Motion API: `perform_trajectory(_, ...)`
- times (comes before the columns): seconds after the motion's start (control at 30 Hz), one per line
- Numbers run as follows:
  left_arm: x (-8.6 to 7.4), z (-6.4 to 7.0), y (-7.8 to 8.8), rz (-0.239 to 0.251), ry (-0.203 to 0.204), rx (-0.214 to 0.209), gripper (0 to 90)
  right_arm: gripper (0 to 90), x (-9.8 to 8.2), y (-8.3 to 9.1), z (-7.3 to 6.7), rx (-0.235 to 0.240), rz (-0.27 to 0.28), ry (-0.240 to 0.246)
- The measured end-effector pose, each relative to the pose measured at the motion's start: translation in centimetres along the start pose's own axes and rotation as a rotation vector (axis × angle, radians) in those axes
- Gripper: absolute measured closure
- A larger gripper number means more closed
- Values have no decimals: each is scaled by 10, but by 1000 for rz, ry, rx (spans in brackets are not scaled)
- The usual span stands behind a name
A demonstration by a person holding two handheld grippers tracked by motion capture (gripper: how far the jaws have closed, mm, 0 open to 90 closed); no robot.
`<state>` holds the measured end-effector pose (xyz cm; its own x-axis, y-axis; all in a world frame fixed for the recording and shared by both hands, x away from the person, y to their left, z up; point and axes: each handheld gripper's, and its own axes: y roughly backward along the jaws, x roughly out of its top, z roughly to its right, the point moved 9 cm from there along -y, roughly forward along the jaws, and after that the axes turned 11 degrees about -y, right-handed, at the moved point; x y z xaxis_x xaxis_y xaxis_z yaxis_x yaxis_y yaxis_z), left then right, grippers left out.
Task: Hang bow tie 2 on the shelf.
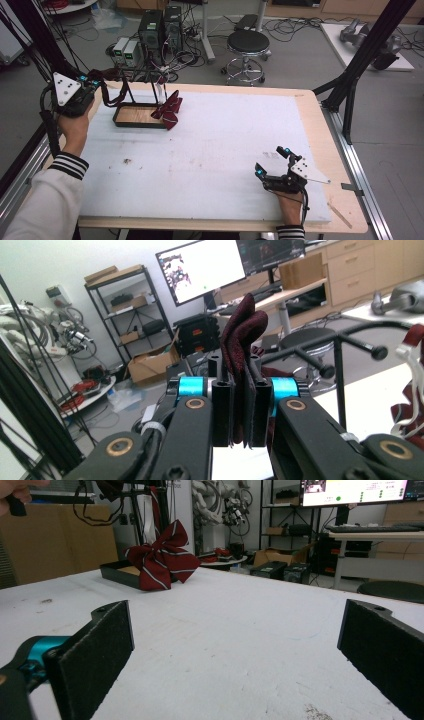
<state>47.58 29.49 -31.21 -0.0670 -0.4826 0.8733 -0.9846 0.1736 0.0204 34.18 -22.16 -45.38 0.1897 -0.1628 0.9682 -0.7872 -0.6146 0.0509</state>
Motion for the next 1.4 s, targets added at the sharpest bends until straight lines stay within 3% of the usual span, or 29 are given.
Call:
perform_trajectory(0.7,-23,20,-15,-117,-59,14,847,6,0,0,-3,23,7,4)
perform_trajectory(1.4,-57,35,-29,-213,-32,-23,847,6,-1,2,-6,16,29,9)
